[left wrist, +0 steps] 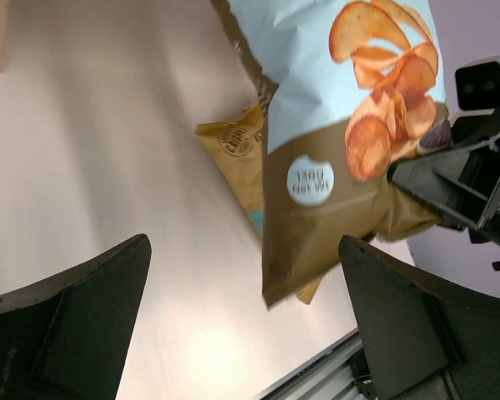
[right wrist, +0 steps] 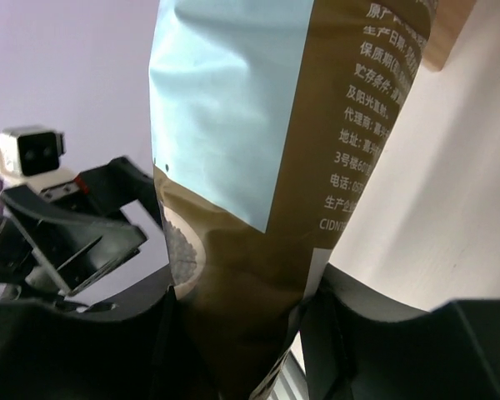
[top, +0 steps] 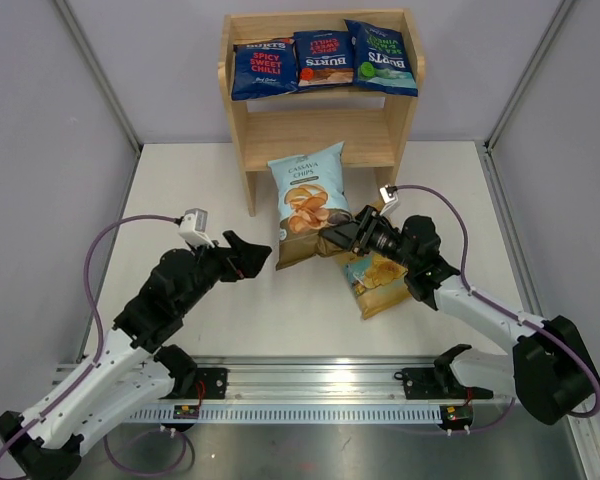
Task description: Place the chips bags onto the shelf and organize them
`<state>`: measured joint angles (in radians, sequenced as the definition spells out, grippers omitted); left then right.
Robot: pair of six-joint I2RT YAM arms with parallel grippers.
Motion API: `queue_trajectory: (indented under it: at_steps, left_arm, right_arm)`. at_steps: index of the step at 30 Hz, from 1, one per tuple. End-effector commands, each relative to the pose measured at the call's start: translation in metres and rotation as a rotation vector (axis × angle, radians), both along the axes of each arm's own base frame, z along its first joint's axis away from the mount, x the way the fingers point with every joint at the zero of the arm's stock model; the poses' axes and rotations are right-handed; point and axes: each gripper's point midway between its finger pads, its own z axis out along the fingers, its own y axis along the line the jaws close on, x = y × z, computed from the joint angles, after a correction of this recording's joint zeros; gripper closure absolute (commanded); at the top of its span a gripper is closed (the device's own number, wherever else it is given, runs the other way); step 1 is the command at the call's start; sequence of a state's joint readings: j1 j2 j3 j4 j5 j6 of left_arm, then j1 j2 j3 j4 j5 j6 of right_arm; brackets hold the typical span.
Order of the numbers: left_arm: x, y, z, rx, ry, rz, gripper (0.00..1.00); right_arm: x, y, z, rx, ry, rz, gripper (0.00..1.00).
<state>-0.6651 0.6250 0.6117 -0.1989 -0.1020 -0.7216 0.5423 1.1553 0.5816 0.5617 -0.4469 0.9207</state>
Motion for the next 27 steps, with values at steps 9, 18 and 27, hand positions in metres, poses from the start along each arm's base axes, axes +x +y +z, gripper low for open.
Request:
queue_trajectory:
  at_steps: [9, 18, 27]
  left_arm:
    - [-0.027, 0.061, 0.038, 0.267, -0.094, 0.064, 0.01]
    - [-0.051, 0.082, 0.031, 0.405, -0.144, 0.004, 0.01]
    - [-0.052, 0.081, 0.022, 0.378, -0.173, 0.004, 0.01]
  right_arm:
    - [0.074, -0.018, 0.062, 0.099, -0.150, -0.105, 0.59]
    - [0.120, 0.000, 0.077, 0.113, -0.139, -0.089, 0.58]
    - [0.164, 0.024, 0.075, 0.214, -0.040, -0.074, 0.54]
